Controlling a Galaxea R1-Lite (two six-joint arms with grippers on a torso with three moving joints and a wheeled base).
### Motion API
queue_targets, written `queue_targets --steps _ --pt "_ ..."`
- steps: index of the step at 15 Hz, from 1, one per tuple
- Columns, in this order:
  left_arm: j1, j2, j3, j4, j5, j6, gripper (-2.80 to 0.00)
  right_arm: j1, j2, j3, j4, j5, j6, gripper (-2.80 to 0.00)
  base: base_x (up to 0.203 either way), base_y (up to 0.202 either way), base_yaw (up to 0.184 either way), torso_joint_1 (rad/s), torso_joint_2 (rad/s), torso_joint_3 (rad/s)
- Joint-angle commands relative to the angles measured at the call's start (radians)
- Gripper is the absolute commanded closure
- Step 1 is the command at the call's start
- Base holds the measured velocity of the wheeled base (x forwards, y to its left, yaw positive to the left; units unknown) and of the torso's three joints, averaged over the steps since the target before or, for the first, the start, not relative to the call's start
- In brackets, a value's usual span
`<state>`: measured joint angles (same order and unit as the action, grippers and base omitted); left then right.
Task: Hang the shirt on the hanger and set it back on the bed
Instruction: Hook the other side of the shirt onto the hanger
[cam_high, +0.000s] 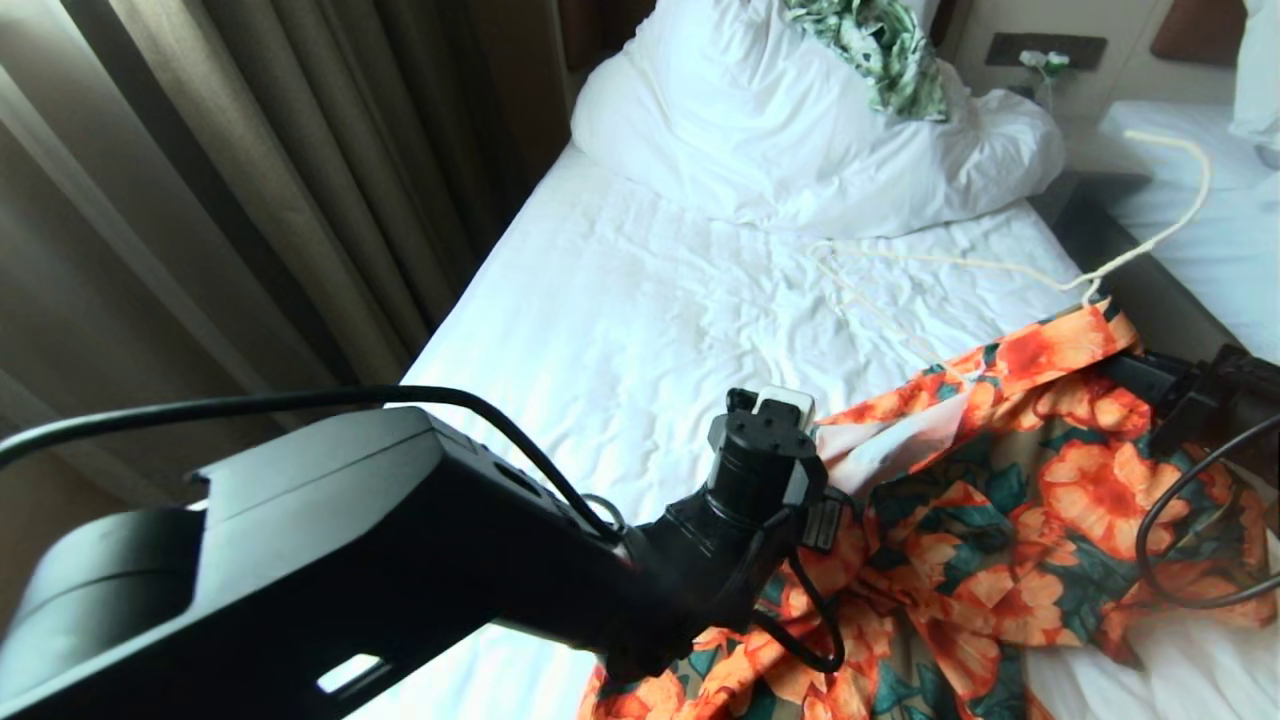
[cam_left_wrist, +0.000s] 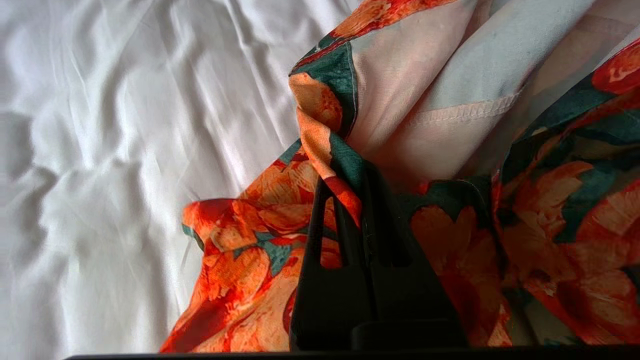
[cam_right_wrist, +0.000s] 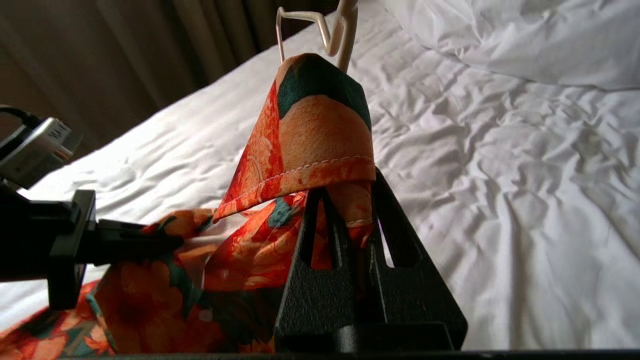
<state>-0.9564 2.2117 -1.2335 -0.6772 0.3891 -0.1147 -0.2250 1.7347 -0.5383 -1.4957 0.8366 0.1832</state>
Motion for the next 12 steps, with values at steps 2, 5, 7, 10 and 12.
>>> queue_targets --steps 2,5,7,10,12 --pt "-0.013 -0.074 0.061 -0.004 0.002 -0.015 0.00 0.025 -0.093 -0.028 -0.006 0.006 0.079 0.00 0.000 0.000 0.000 0.000 0.00 0.000" --pt "-0.004 -0.110 0.119 0.001 0.002 -0.030 0.00 0.027 -0.172 -0.046 -0.006 0.029 0.235 0.00 0.000 0.000 0.000 0.000 0.00 0.000" --pt "0.012 -0.127 0.115 0.024 0.002 -0.032 0.00 0.027 -0.178 -0.035 -0.008 0.081 0.285 0.00 0.000 0.000 0.000 0.000 0.00 0.000" --pt "0.045 -0.152 0.111 0.034 0.003 -0.028 0.00 0.027 -0.195 -0.006 -0.009 0.166 0.327 0.00 0.000 0.000 0.000 0.000 0.00 0.000" --pt "0.087 -0.205 0.118 0.052 0.001 -0.027 0.00 0.027 -0.211 0.012 -0.009 0.217 0.328 0.00 0.000 0.000 0.000 0.000 0.00 0.000"
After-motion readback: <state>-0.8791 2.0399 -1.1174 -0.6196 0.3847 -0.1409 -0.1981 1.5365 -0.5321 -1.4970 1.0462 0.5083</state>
